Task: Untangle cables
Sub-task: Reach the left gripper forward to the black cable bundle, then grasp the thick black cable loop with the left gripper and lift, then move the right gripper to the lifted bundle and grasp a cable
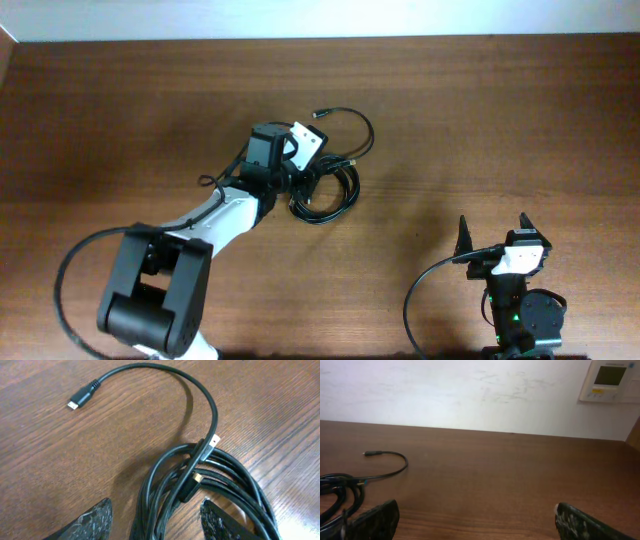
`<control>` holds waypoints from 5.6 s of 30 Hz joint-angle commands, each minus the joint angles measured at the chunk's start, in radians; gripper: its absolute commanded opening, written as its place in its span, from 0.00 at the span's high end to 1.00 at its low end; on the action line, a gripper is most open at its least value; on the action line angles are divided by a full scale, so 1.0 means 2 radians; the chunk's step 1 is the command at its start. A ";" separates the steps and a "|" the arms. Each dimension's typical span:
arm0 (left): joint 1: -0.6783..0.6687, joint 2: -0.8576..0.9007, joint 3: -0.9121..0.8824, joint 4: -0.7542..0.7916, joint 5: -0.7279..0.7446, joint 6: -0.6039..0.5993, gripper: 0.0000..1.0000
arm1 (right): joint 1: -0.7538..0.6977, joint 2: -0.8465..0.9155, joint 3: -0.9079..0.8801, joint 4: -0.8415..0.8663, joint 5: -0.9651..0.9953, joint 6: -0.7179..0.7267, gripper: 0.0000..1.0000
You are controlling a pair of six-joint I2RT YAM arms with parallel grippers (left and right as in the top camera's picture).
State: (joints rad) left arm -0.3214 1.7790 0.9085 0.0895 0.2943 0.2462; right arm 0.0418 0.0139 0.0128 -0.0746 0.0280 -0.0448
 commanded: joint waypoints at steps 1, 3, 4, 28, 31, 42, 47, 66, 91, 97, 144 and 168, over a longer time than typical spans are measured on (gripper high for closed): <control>-0.002 0.039 0.004 0.007 -0.002 0.003 0.43 | -0.002 -0.004 -0.004 -0.002 0.003 0.002 0.02; -0.002 0.052 0.004 0.007 -0.002 0.003 0.48 | -0.002 -0.004 -0.004 -0.002 0.003 0.002 0.02; -0.002 0.058 0.004 0.005 -0.002 0.003 0.59 | -0.002 -0.004 -0.004 -0.002 0.003 0.002 0.01; -0.002 -0.155 0.004 -0.313 -0.018 -0.218 0.94 | -0.002 -0.004 -0.004 0.034 -0.015 -0.015 0.01; -0.002 -0.155 0.004 -0.290 -0.037 -0.218 0.90 | -0.002 -0.004 -0.004 0.014 -0.184 0.137 0.01; -0.014 -0.153 0.003 -0.262 0.115 -0.218 0.01 | -0.002 -0.003 -0.004 0.006 -0.395 0.379 0.02; -0.099 -0.117 0.002 -0.264 -0.036 -0.317 0.09 | -0.002 -0.002 -0.004 0.005 -0.404 0.380 0.01; -0.166 -0.080 0.023 -0.153 -0.086 -0.448 1.00 | -0.002 -0.002 -0.004 0.002 -0.495 0.380 0.02; -0.160 0.037 0.020 -0.116 -0.095 -0.446 0.50 | -0.002 -0.002 -0.004 -0.013 -0.518 0.380 0.02; -0.173 0.062 0.020 -0.072 -0.093 -0.467 1.00 | -0.002 -0.002 -0.004 -0.013 -0.518 0.380 0.02; -0.047 -0.201 0.024 -0.240 0.537 -0.041 1.00 | -0.001 0.507 0.117 0.376 -0.465 0.662 0.19; -0.047 -0.201 0.024 -0.251 0.385 -0.014 1.00 | 0.110 0.523 0.117 0.481 -0.404 0.748 0.53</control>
State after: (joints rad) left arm -0.4183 1.3823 0.9508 -0.4107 1.1526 0.1989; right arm 0.2562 1.0626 0.2394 0.8955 -0.7666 1.5002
